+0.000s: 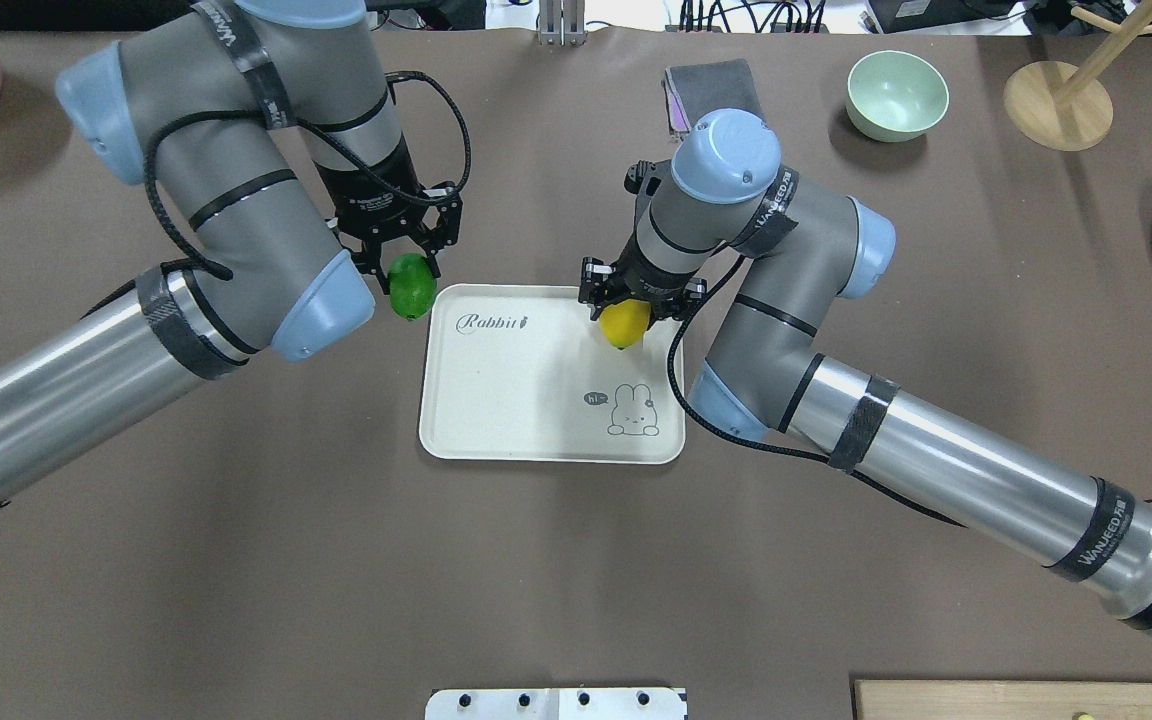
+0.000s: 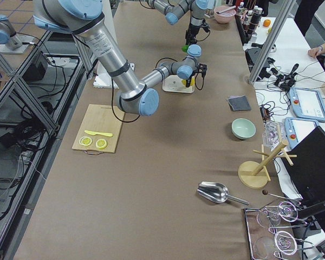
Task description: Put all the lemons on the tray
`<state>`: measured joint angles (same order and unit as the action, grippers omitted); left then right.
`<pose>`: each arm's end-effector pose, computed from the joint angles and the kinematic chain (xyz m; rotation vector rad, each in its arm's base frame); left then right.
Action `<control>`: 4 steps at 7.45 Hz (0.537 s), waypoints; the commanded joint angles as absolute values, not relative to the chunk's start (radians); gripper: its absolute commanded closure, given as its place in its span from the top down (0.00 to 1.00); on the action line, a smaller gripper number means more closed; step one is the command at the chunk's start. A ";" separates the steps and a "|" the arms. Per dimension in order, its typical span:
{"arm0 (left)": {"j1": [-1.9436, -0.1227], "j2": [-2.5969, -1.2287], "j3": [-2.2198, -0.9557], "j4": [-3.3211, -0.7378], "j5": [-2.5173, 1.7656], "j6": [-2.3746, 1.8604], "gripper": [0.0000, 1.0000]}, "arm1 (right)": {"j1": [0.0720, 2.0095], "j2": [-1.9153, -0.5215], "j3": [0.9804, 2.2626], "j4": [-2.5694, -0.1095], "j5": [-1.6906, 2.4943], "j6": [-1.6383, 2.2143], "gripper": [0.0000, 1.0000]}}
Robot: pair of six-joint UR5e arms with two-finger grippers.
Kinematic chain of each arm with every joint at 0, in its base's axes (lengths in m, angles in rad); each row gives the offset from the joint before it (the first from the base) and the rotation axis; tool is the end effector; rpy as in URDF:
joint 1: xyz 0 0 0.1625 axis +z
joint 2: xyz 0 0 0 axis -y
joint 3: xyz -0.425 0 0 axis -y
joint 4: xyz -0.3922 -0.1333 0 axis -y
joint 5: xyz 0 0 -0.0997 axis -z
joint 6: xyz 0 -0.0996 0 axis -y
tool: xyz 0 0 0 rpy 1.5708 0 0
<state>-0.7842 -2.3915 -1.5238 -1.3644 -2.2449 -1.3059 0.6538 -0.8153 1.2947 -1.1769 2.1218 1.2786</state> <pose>0.4576 -0.5570 0.1902 -0.2950 0.8023 -0.2963 -0.5606 -0.5318 0.2691 -0.0710 -0.9896 0.0910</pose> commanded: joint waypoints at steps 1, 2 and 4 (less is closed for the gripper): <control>-0.744 -2.416 -1.444 -1.463 -2.211 -1.374 0.00 | 0.640 -0.828 1.391 -1.311 2.161 1.293 0.00; -0.742 -2.416 -1.428 -1.468 -2.207 -1.370 0.00 | 0.629 -0.845 1.405 -1.316 2.166 1.293 0.00; -0.723 -2.407 -1.424 -1.497 -2.178 -1.373 0.00 | 0.607 -0.853 1.413 -1.315 2.146 1.295 1.00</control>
<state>-0.7340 -2.4122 -1.4302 -1.4724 -2.1976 -1.3700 0.6176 -0.8465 1.4015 -1.3108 2.1557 1.2939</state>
